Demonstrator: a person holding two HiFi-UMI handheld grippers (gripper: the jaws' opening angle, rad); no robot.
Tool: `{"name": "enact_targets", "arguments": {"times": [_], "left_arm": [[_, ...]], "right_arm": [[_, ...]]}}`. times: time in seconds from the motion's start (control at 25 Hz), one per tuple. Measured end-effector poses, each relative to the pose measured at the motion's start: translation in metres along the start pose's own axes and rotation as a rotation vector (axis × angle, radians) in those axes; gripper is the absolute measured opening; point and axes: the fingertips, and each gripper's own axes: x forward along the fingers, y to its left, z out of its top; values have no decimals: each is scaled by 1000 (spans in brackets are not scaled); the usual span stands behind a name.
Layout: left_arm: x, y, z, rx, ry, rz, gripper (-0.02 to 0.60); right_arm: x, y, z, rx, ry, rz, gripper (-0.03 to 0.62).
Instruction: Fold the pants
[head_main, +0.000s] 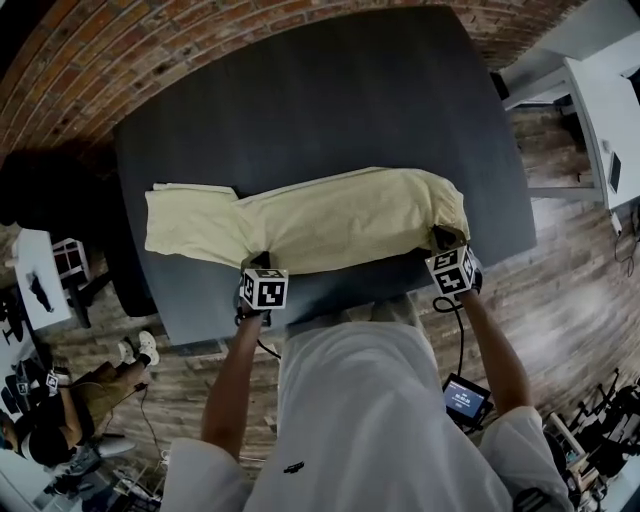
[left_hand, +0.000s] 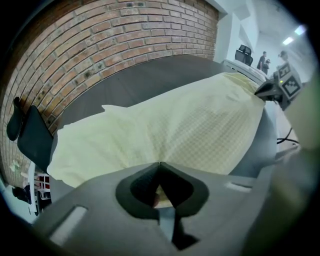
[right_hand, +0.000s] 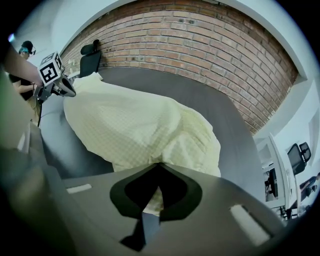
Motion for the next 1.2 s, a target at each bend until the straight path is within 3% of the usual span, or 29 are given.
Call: {"name": "enact_targets", "arguments": {"times": [0.2, 0.28, 0.48, 0.68, 1.0, 1.12, 1.2], "left_arm": [[-30, -15, 25, 70, -68, 66, 29], [-46, -42, 43, 92, -106, 50, 29], [-66, -125, 88, 118, -180, -24, 31], [-70, -212, 125, 176, -206, -107, 32], [-74, -310, 164, 248, -235, -237, 33], [-66, -346, 172, 262, -223, -306, 56], [-55, -366, 172, 262, -188, -368, 134]], "right_arm": [[-10, 4, 2, 58, -9, 86, 8], [-23, 4, -1, 97, -28, 120, 61], [-47, -17, 7, 178, -106, 143, 63], [-52, -49, -2, 184, -99, 166, 106], [-37, -96, 4, 268, -129, 203, 112], [-26, -104, 13, 291, -135, 249, 121], [-16, -105, 18, 292, -128, 276, 121]]}}
